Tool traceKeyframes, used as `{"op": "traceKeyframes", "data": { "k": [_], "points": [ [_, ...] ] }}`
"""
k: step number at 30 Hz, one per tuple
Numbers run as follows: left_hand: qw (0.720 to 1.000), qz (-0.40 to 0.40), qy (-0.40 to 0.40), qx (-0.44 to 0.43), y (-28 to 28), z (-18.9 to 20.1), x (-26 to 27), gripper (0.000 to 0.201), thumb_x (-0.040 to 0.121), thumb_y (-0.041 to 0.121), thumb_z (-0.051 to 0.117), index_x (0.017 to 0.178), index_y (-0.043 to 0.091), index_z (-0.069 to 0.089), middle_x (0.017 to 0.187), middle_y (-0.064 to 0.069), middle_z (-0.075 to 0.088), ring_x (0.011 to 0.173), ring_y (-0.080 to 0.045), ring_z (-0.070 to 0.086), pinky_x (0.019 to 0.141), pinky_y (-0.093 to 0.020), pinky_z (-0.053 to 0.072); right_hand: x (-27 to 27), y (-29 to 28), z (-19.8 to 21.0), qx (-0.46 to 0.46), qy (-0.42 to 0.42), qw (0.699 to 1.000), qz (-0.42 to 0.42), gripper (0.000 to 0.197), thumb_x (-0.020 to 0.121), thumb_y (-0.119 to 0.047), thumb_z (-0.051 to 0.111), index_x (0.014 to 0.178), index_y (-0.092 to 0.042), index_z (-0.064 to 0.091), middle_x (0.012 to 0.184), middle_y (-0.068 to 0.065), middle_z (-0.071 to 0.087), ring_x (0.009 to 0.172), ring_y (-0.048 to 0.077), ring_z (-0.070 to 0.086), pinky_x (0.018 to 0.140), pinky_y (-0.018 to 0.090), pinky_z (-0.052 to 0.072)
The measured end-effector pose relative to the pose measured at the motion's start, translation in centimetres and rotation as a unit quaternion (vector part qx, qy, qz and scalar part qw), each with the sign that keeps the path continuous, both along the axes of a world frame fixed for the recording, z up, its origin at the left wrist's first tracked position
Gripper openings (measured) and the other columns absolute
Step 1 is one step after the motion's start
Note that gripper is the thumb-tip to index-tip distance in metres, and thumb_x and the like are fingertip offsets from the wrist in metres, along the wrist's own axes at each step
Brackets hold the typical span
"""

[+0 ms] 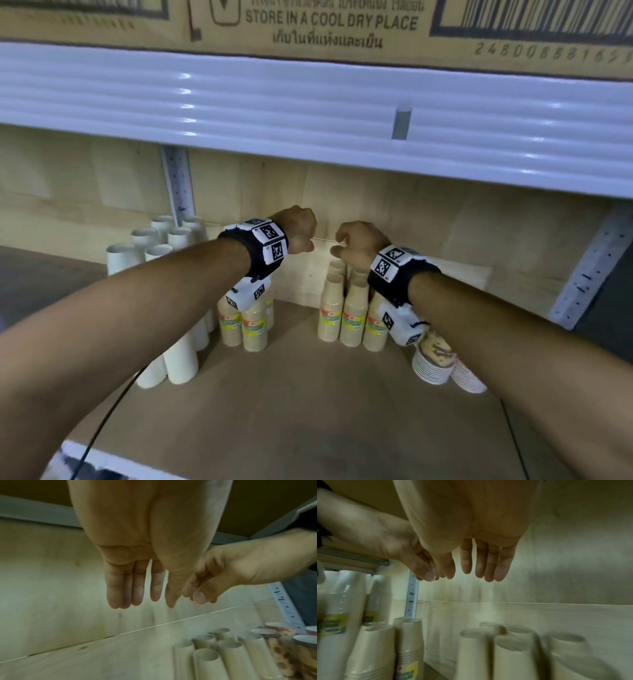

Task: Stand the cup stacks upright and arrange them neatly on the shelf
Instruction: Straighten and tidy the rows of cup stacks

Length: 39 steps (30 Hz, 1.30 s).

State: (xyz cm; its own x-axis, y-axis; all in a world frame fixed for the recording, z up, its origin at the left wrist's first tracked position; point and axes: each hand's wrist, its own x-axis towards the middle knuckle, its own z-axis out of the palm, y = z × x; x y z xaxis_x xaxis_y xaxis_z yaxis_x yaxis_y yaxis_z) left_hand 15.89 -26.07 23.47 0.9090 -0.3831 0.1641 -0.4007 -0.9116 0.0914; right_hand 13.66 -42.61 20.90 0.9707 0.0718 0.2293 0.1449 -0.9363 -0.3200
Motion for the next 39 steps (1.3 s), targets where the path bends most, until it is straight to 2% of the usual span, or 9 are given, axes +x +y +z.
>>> {"op": "traceKeyframes", "data": {
  "k": [9, 13, 16, 18, 23, 27, 33, 36, 39],
  "points": [
    [0.993, 0.114, 0.027, -0.001, 7.8, -1.6, 0.5, 0.032, 0.087, 0.019, 0.064, 0.117, 0.01, 0.058, 0.121, -0.007, 0.056, 0.105, -0.028, 0.06, 0.089, -0.041, 0.053, 0.7, 9.0, -1.9, 0.024, 0.034, 0.994, 0.106, 0.026, 0.085, -0.039, 0.067, 0.106, -0.024, 0.064, 0.099, -0.002, 0.059, 0.097, 0.025, 0.062, 0.087, 0.035, 0.053],
    [0.99, 0.132, 0.027, 0.04, 9.2, -3.9, 0.9, 0.03, 0.087, 0.011, 0.063, 0.117, 0.006, 0.058, 0.121, -0.012, 0.059, 0.107, -0.03, 0.061, 0.089, -0.038, 0.053, 1.3, 11.8, -3.5, 0.011, 0.065, 0.99, 0.124, 0.031, 0.077, -0.047, 0.07, 0.1, -0.027, 0.063, 0.11, 0.0, 0.063, 0.095, 0.025, 0.061, 0.084, 0.035, 0.054],
    [0.986, 0.137, 0.036, 0.093, 9.7, -5.6, 1.2, 0.012, 0.089, 0.016, 0.063, 0.094, 0.005, 0.059, 0.115, -0.012, 0.065, 0.101, -0.029, 0.066, 0.081, -0.034, 0.054, 1.8, 13.5, -4.6, 0.009, 0.082, 0.987, 0.135, 0.023, 0.071, -0.043, 0.073, 0.082, -0.029, 0.059, 0.105, 0.003, 0.066, 0.092, 0.026, 0.064, 0.079, 0.035, 0.055],
    [0.983, 0.137, 0.041, 0.113, 10.0, -6.6, 1.4, 0.017, 0.089, 0.015, 0.061, 0.076, 0.007, 0.053, 0.109, -0.015, 0.068, 0.096, -0.03, 0.067, 0.079, -0.036, 0.055, 1.9, 14.2, -5.2, 0.006, 0.079, 0.987, 0.142, 0.017, 0.076, -0.039, 0.07, 0.079, -0.026, 0.058, 0.101, 0.006, 0.067, 0.09, 0.028, 0.064, 0.076, 0.034, 0.055],
    [0.984, 0.144, 0.011, 0.102, 10.1, -8.9, 1.8, 0.027, 0.095, 0.016, 0.052, 0.068, 0.012, 0.048, 0.1, -0.012, 0.07, 0.089, -0.029, 0.069, 0.069, -0.033, 0.054, 2.2, 14.7, -6.4, 0.0, 0.089, 0.986, 0.142, 0.024, 0.078, -0.033, 0.07, 0.065, -0.026, 0.051, 0.084, 0.001, 0.062, 0.08, 0.025, 0.062, 0.063, 0.027, 0.044],
    [0.983, 0.153, 0.022, 0.1, 9.7, -9.9, 2.1, 0.02, 0.094, 0.016, 0.052, 0.074, 0.015, 0.055, 0.095, -0.009, 0.072, 0.082, -0.026, 0.069, 0.06, -0.03, 0.047, 2.1, 14.7, -6.9, -0.011, 0.096, 0.984, 0.152, 0.012, 0.08, -0.028, 0.066, 0.075, -0.024, 0.056, 0.091, 0.007, 0.068, 0.084, 0.028, 0.065, 0.062, 0.028, 0.042],
    [0.976, 0.188, 0.019, 0.105, 9.1, -10.1, 1.6, 0.02, 0.083, -0.001, 0.042, 0.08, 0.008, 0.059, 0.101, -0.011, 0.07, 0.071, -0.031, 0.063, 0.06, -0.033, 0.044, 2.0, 14.8, -7.1, -0.017, 0.095, 0.984, 0.153, 0.009, 0.082, -0.025, 0.066, 0.08, -0.023, 0.057, 0.098, 0.01, 0.069, 0.086, 0.029, 0.064, 0.065, 0.029, 0.043],
    [0.979, 0.189, 0.011, 0.077, 9.2, -10.3, 1.4, 0.015, 0.09, 0.009, 0.051, 0.092, 0.011, 0.066, 0.098, -0.01, 0.07, 0.086, -0.028, 0.068, 0.061, -0.031, 0.045, 1.7, 14.8, -7.0, -0.014, 0.096, 0.983, 0.153, 0.008, 0.081, -0.024, 0.066, 0.082, -0.022, 0.058, 0.098, 0.011, 0.07, 0.086, 0.03, 0.064, 0.066, 0.03, 0.046],
    [0.986, 0.155, 0.013, 0.065, 9.7, -10.4, 1.4, 0.015, 0.089, 0.017, 0.055, 0.074, 0.017, 0.056, 0.094, -0.009, 0.07, 0.075, -0.026, 0.065, 0.057, -0.03, 0.043, 1.3, 14.7, -6.9, -0.01, 0.093, 0.984, 0.149, 0.01, 0.08, -0.025, 0.069, 0.084, -0.019, 0.062, 0.098, 0.011, 0.07, 0.088, 0.031, 0.065, 0.068, 0.031, 0.049]
  ]
}}
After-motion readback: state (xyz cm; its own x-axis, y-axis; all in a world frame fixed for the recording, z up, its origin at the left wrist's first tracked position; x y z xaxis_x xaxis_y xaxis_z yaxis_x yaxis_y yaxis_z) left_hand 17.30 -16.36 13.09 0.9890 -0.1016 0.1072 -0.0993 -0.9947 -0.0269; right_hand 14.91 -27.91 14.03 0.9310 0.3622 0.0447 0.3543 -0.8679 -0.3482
